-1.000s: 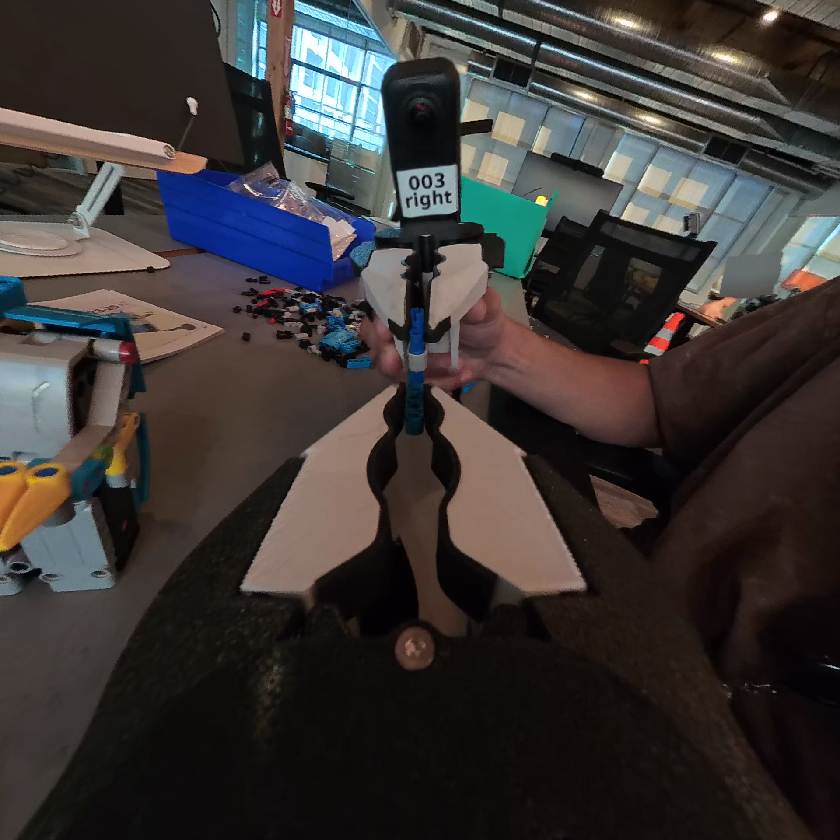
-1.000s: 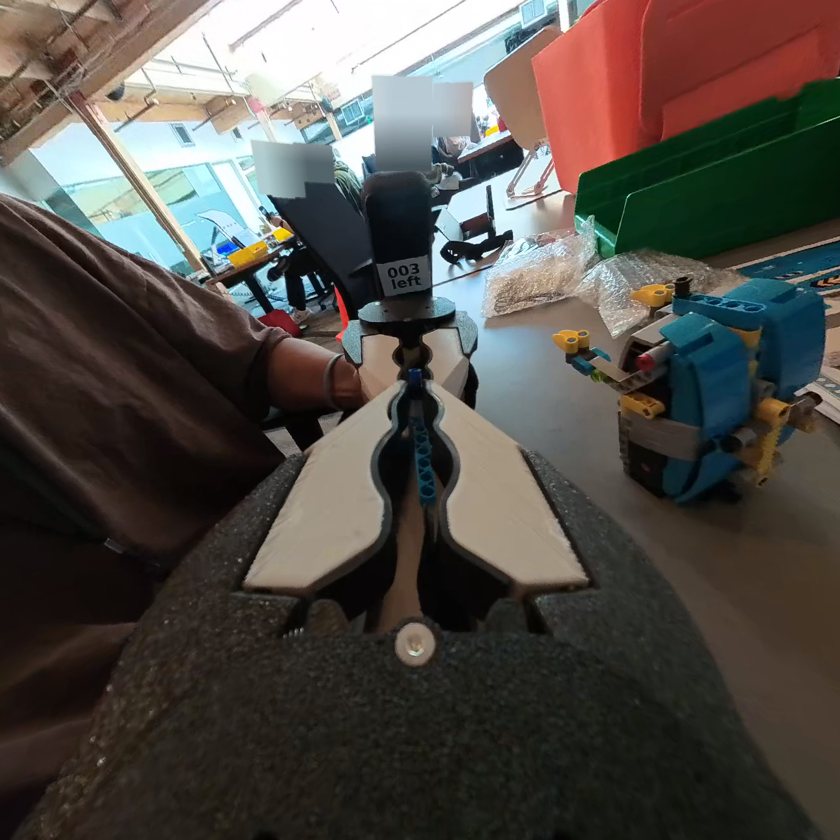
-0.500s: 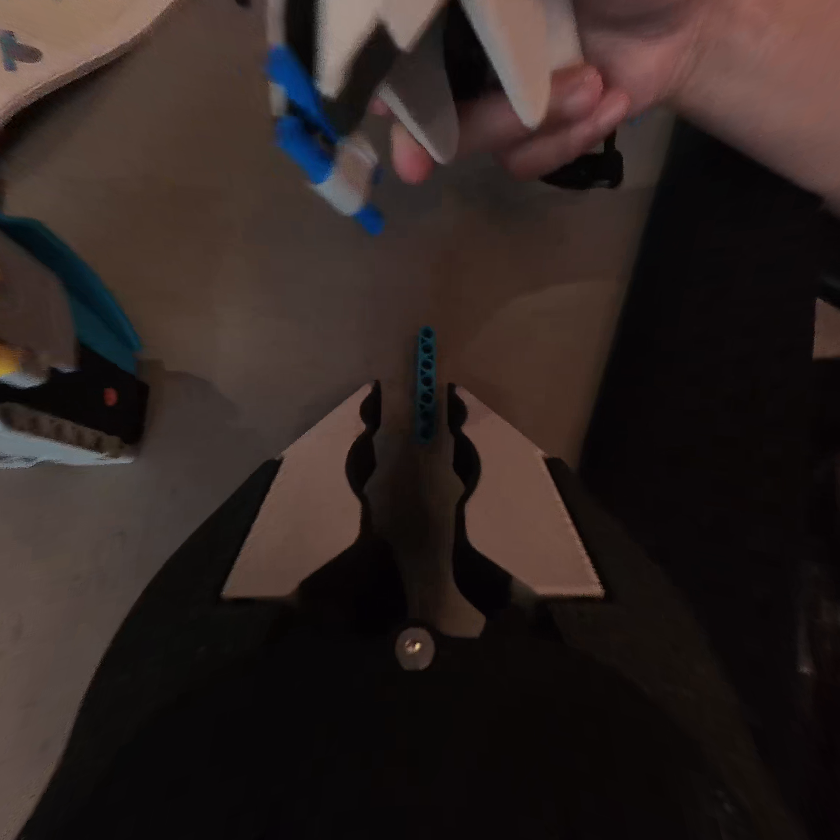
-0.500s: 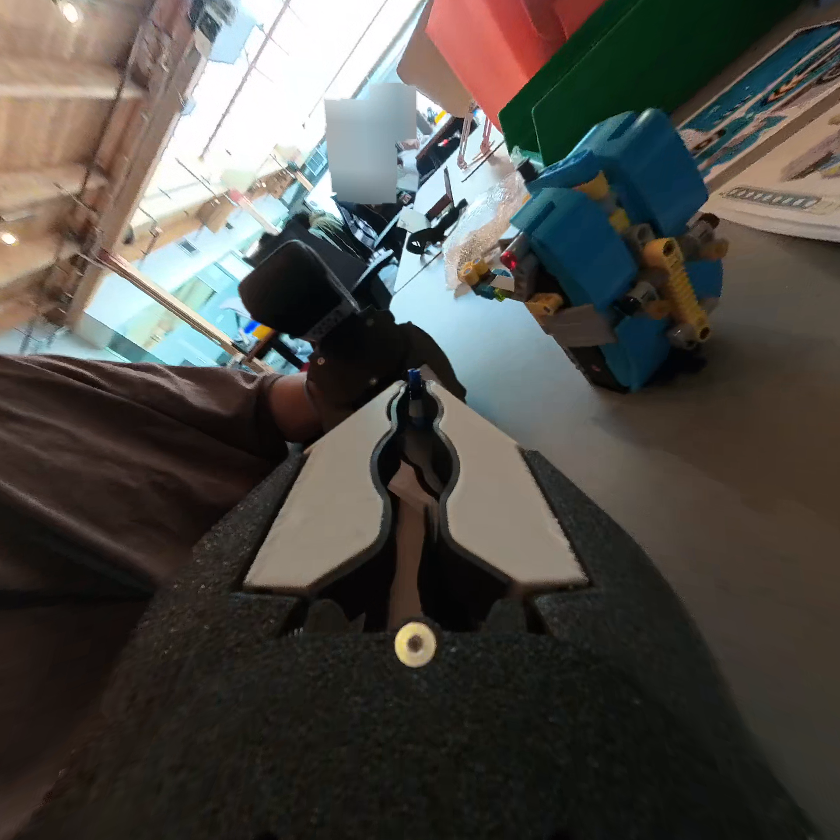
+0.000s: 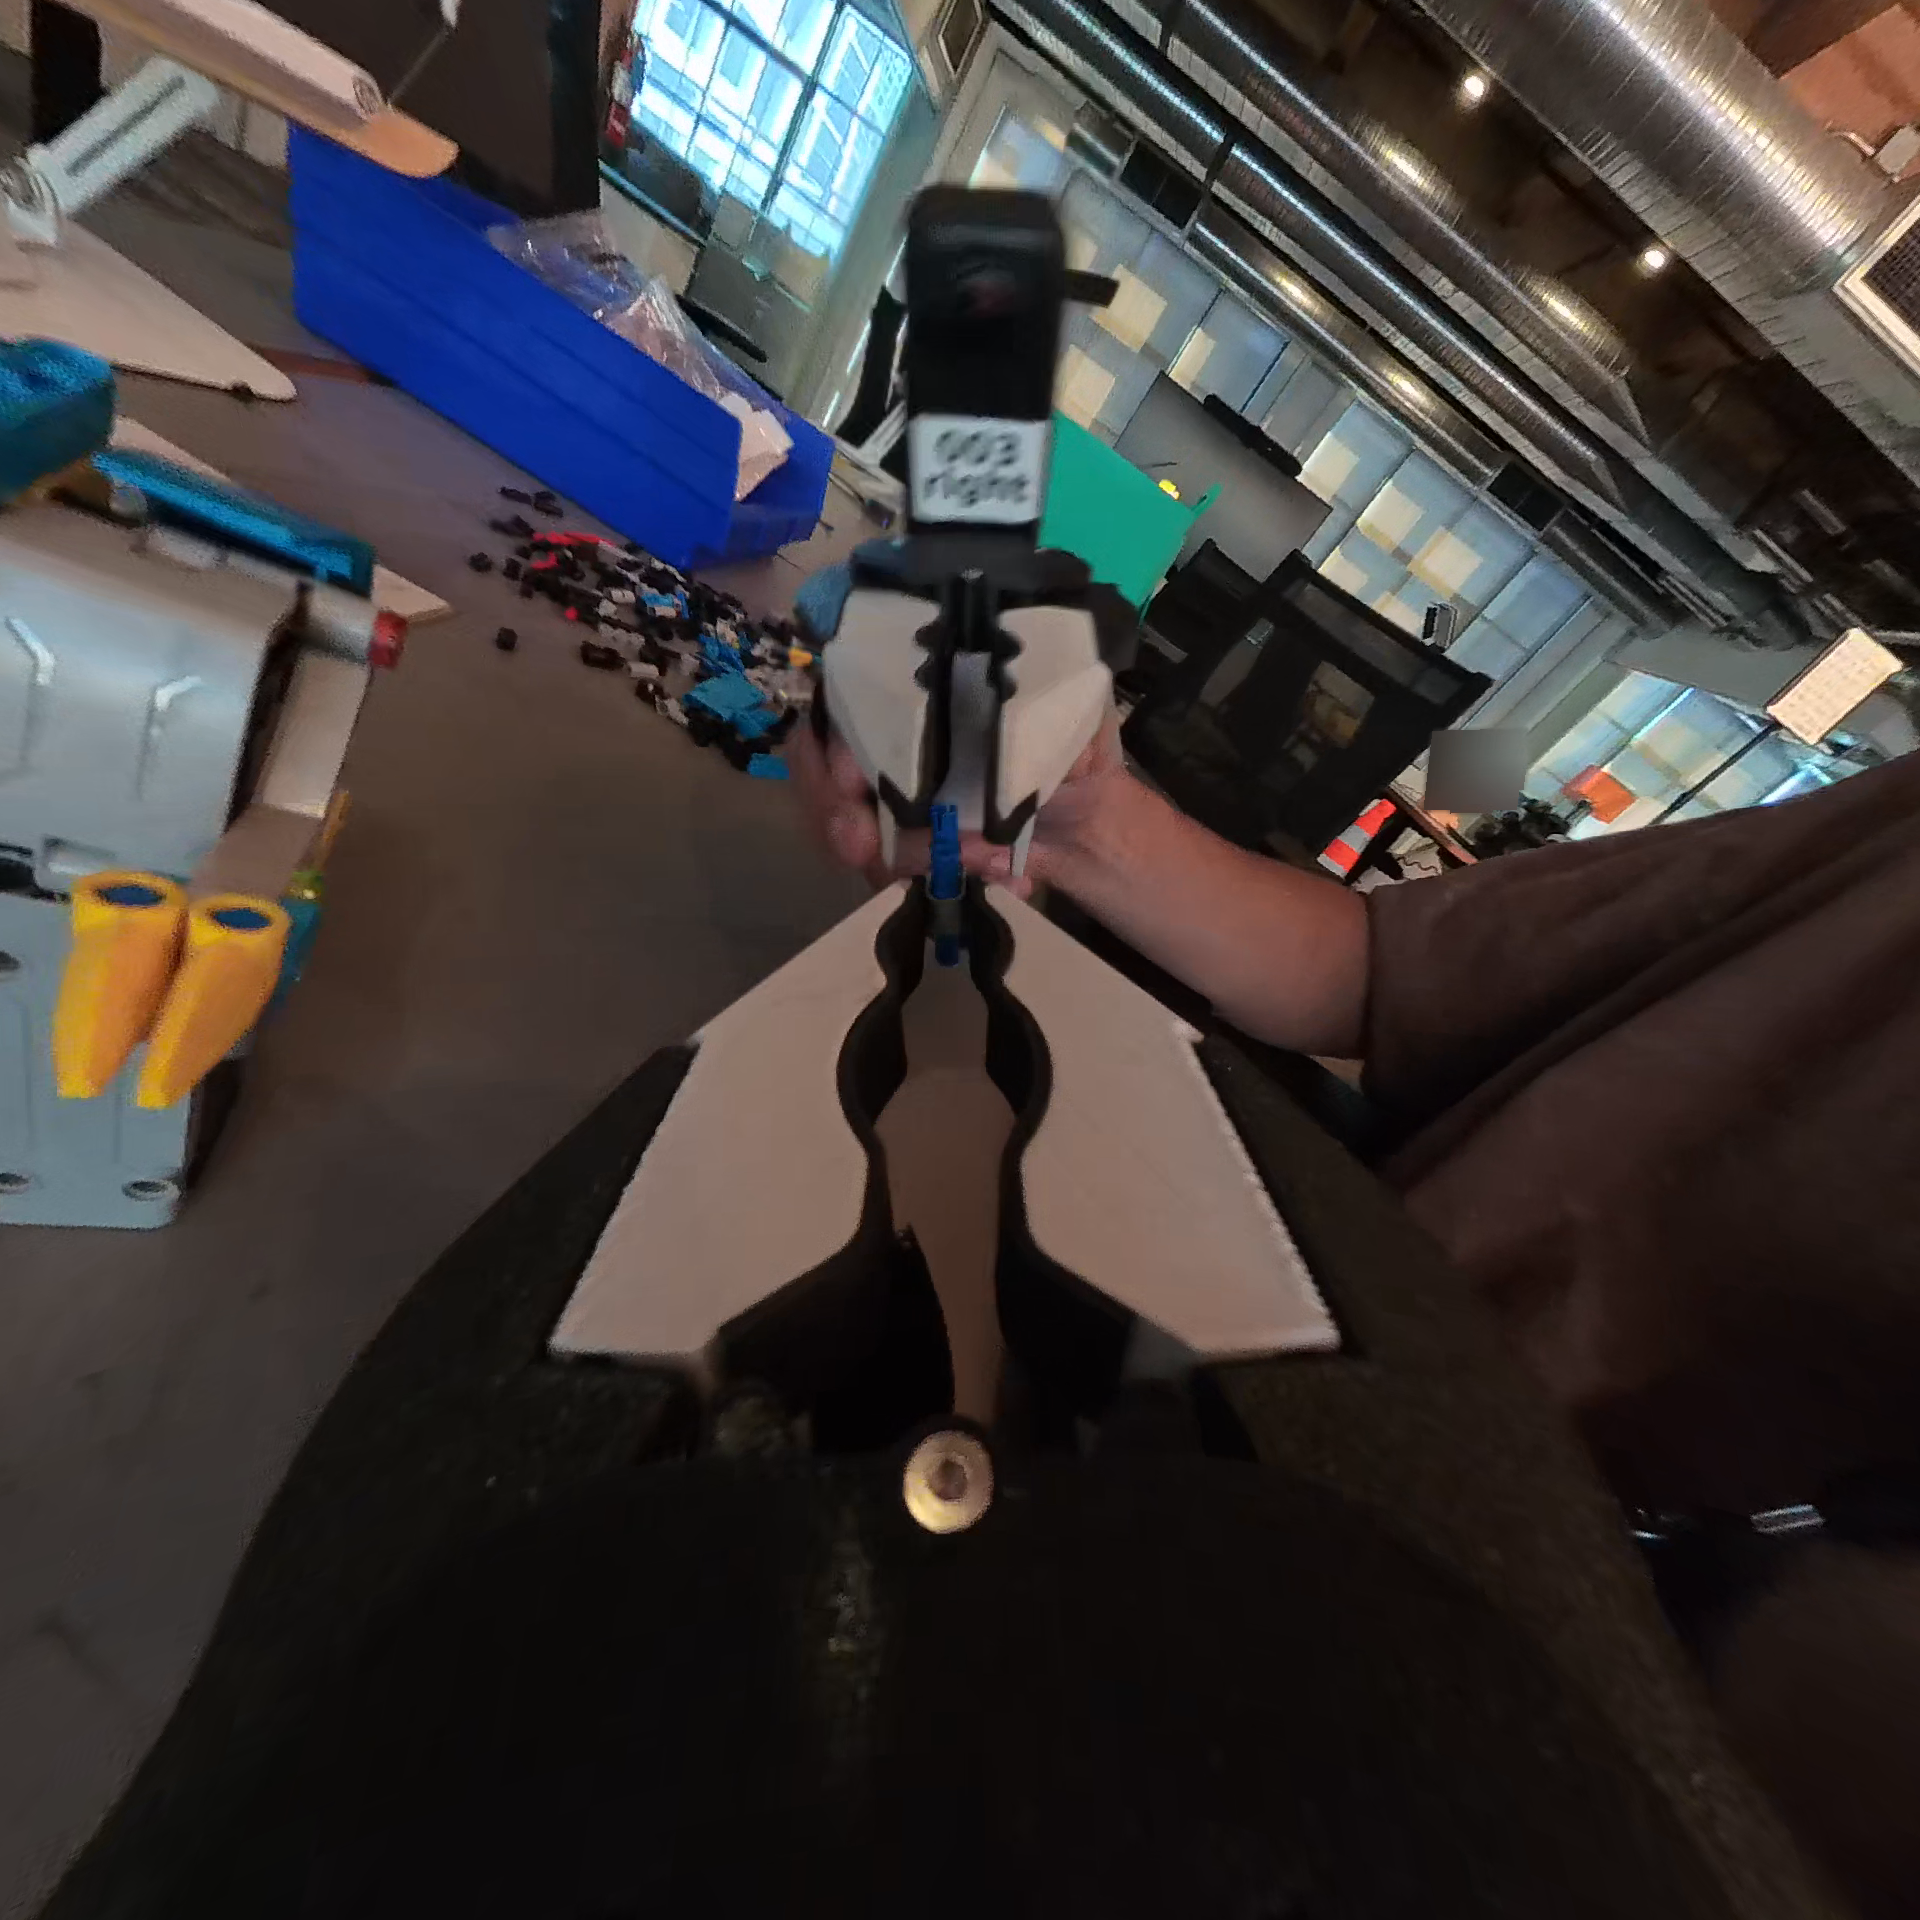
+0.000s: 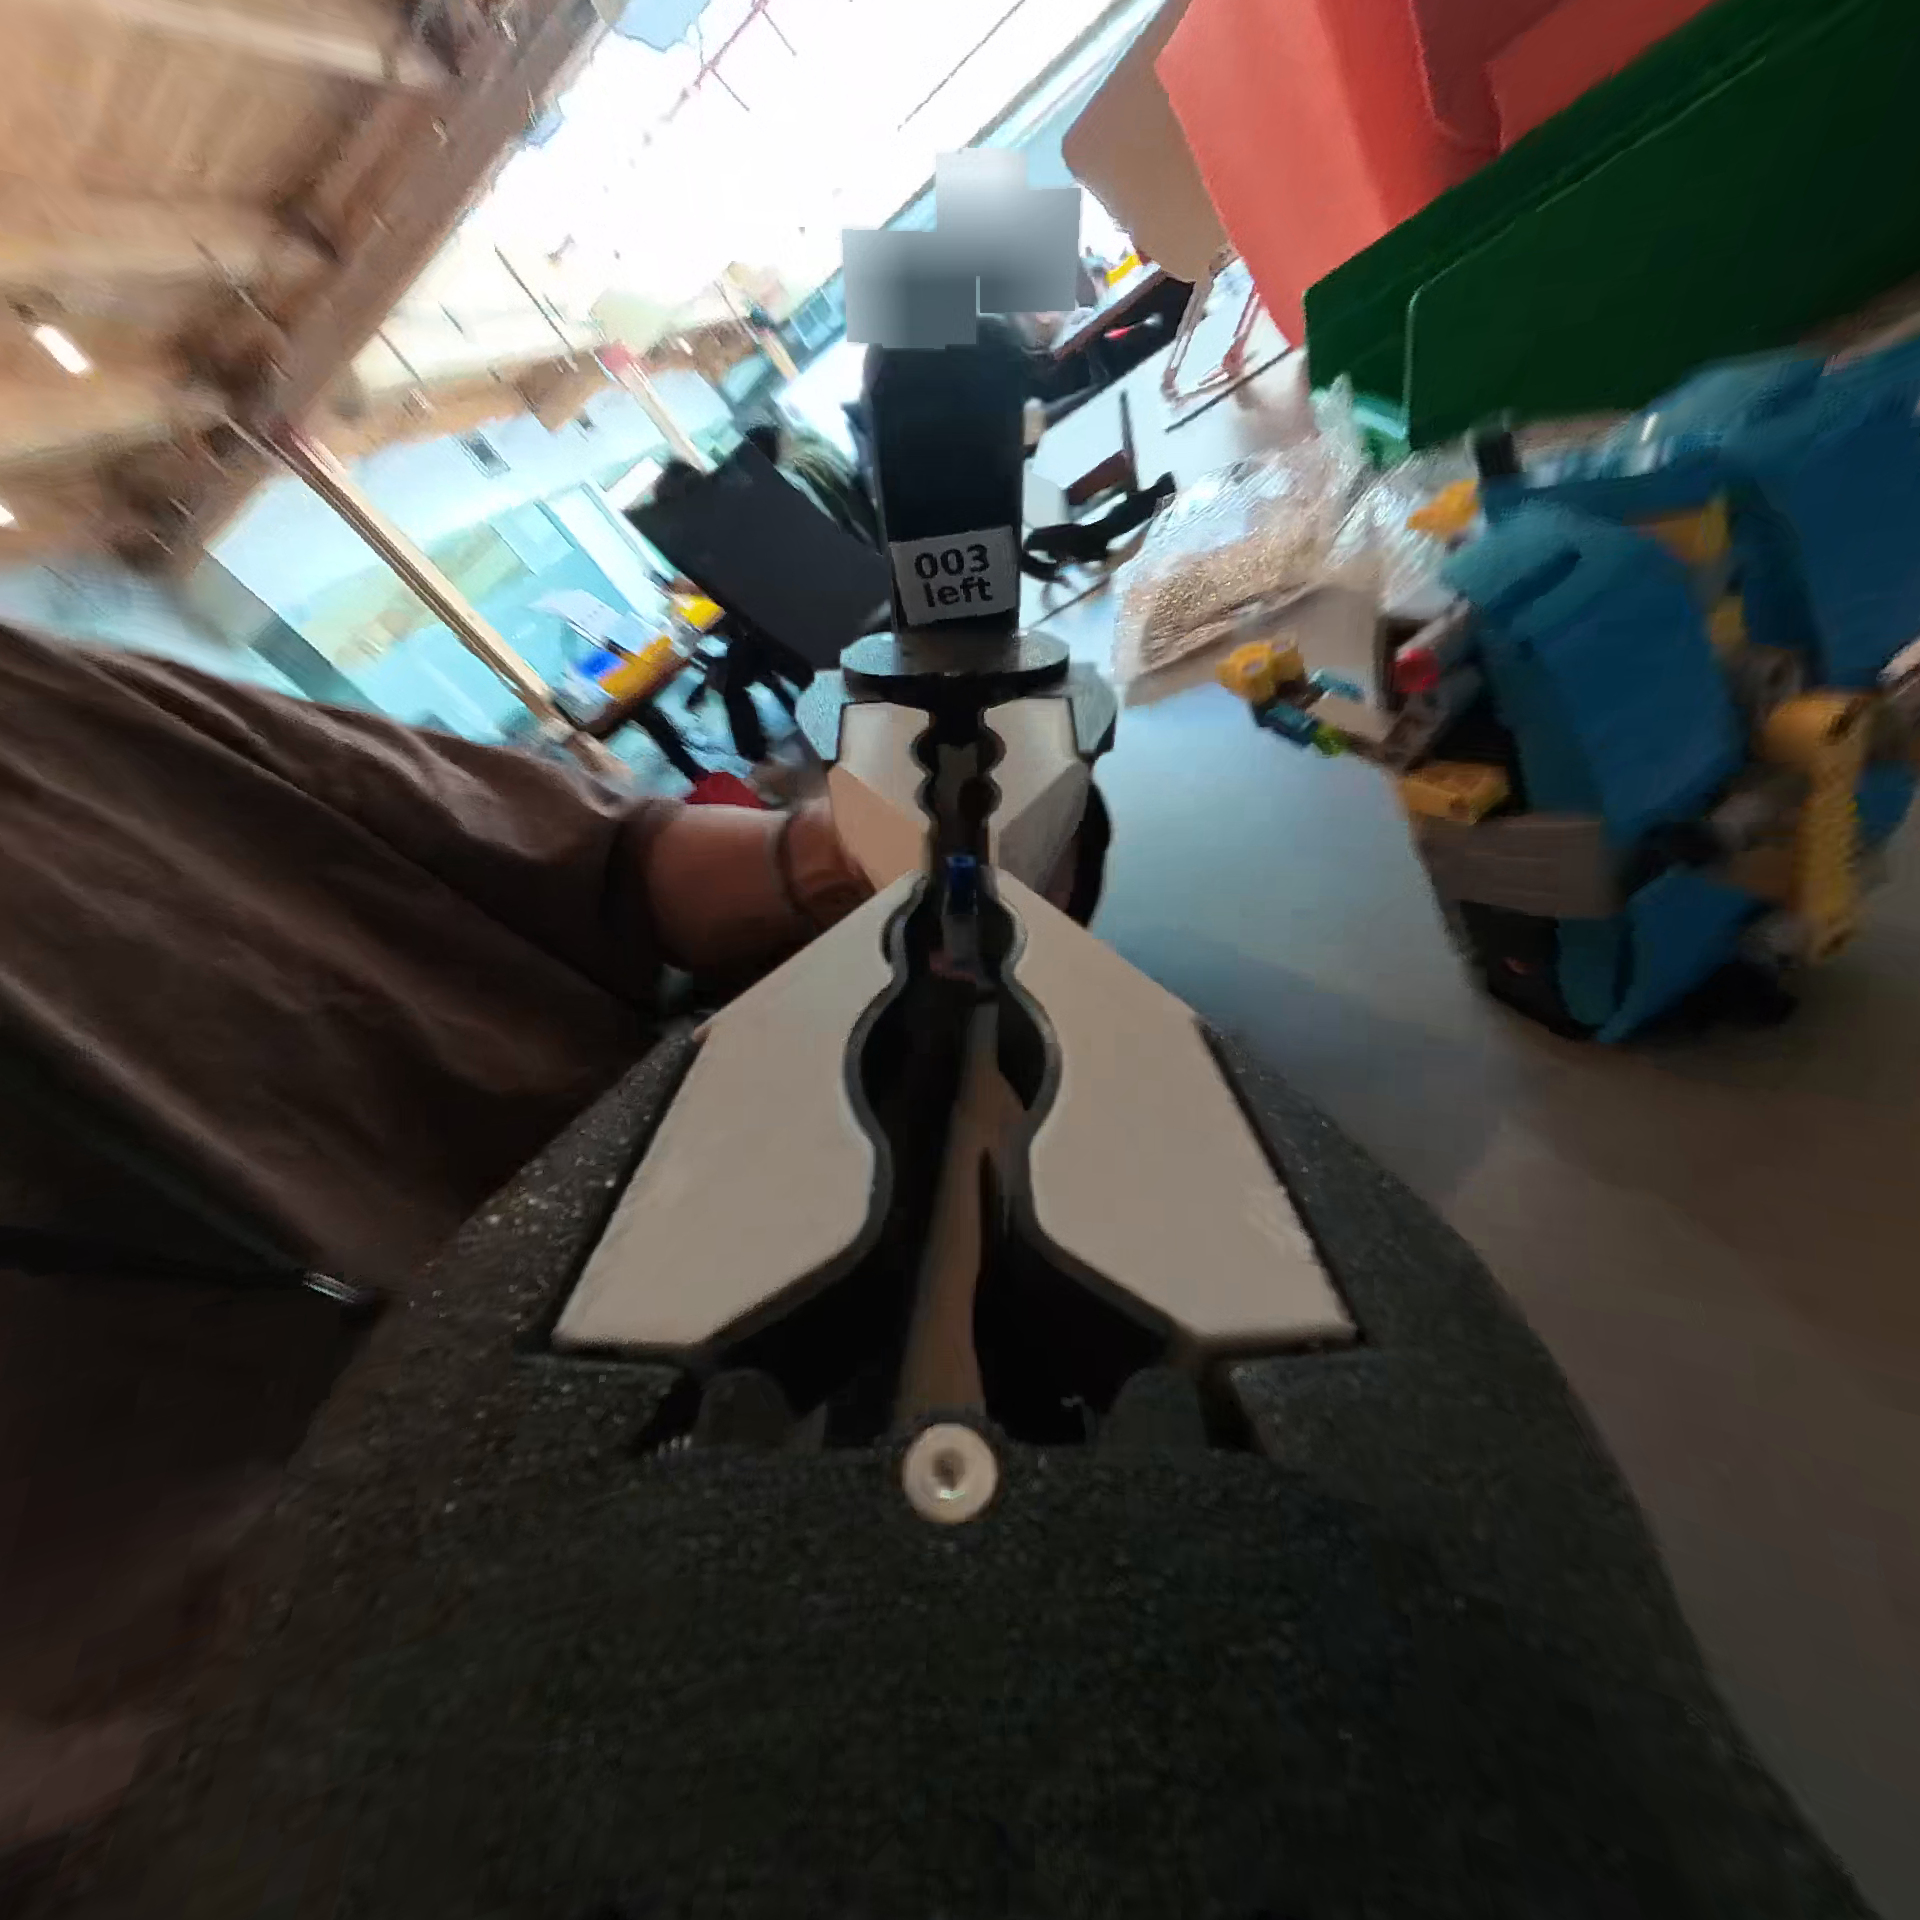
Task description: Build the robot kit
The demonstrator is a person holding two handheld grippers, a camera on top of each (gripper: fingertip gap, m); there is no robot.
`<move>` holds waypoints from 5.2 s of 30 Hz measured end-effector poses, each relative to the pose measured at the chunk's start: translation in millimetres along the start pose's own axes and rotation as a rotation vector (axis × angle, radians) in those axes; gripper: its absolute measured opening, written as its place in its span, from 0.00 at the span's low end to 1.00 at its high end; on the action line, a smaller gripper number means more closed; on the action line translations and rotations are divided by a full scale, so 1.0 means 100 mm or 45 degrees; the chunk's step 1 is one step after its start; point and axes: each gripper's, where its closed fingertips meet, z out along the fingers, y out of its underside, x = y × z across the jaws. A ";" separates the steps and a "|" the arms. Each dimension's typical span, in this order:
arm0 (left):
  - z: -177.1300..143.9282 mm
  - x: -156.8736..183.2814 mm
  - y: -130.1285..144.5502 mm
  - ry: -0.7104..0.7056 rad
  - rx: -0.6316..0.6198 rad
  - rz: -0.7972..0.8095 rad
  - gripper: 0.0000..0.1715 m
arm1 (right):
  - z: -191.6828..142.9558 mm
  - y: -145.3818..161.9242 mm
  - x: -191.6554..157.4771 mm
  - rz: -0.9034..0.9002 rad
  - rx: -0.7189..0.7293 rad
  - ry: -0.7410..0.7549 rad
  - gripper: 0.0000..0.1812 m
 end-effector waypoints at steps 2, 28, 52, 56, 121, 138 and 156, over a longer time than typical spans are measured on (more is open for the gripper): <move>0.00 -0.01 0.02 0.017 -0.012 -0.053 0.04 | -0.05 -0.02 0.00 -0.311 -0.054 0.144 0.10; 0.07 -0.22 0.09 -0.060 0.024 -0.303 0.02 | -0.02 0.30 0.39 -1.379 -0.737 0.969 0.17; 0.10 -0.01 0.29 -0.092 -0.213 0.203 0.04 | -0.10 0.30 -0.02 -0.399 -0.316 0.170 0.04; 0.11 0.01 0.31 -0.091 -0.222 0.209 0.04 | -0.10 0.32 -0.01 -0.411 -0.329 0.178 0.00; -0.01 -0.53 0.99 -0.406 -0.867 0.496 0.04 | -0.07 0.88 0.50 -0.466 -0.984 0.298 0.04; 0.10 -0.47 0.96 -0.355 -0.879 0.504 0.04 | -0.43 0.99 0.51 -0.287 -0.900 0.328 0.04; -0.30 -0.36 0.79 -0.354 -0.821 0.389 0.15 | -0.31 0.93 0.51 -0.331 -0.814 0.329 0.05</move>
